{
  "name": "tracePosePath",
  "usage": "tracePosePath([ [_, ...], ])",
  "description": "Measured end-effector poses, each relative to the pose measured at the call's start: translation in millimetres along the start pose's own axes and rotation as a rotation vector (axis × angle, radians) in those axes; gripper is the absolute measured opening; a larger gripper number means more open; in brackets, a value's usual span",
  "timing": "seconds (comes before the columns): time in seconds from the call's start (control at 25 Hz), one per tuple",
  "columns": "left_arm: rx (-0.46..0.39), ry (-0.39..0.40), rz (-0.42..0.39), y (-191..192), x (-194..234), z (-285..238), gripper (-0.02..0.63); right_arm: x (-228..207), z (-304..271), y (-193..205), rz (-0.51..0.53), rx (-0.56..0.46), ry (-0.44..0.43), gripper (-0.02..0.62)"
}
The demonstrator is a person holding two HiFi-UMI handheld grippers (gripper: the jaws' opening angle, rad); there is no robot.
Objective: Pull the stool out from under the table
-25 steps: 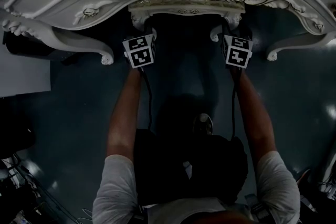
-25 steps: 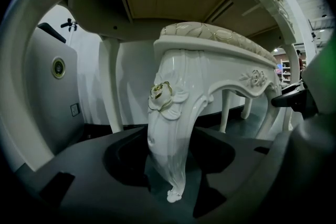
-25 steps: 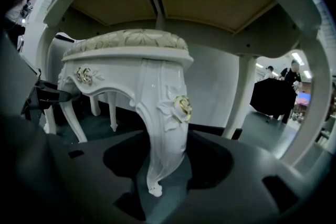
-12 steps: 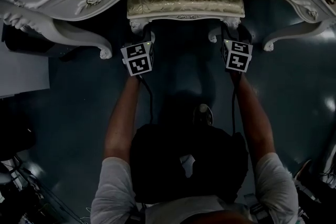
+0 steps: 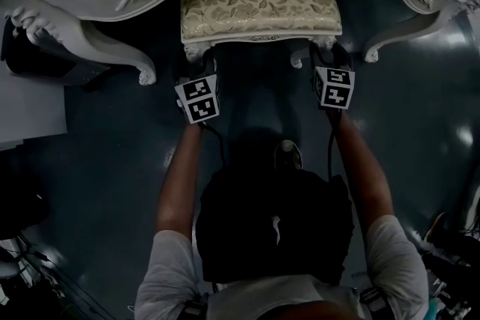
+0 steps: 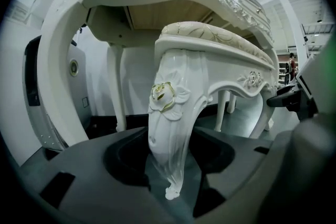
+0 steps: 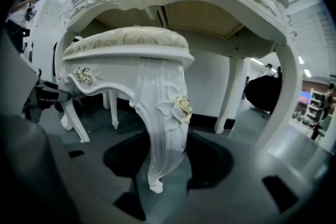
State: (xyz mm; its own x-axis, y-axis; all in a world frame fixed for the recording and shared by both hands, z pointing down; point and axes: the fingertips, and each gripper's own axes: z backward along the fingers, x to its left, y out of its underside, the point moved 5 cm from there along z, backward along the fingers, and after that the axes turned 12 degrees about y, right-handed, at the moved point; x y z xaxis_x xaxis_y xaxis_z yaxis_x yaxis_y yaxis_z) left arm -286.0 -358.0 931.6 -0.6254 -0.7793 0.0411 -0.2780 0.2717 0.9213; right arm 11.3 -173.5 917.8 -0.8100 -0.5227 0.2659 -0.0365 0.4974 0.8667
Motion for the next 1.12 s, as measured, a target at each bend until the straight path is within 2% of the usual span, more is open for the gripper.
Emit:
tracePosePath([
  [0.32, 0.019, 0.017, 0.006, 11, -11, 23, 0.238, -3, 25, 14, -0.016, 0.013, 0.014, 0.238],
  [0.8, 0.002, -0.01, 0.016, 22, -21, 48, 0.239, -4, 46, 25, -0.036, 0.005, -0.009, 0.238],
  [1.12, 0.009, 0.001, 0.034, 31, -28, 58, 0.238, -6, 56, 31, 0.0, 0.024, -0.03, 0.236],
])
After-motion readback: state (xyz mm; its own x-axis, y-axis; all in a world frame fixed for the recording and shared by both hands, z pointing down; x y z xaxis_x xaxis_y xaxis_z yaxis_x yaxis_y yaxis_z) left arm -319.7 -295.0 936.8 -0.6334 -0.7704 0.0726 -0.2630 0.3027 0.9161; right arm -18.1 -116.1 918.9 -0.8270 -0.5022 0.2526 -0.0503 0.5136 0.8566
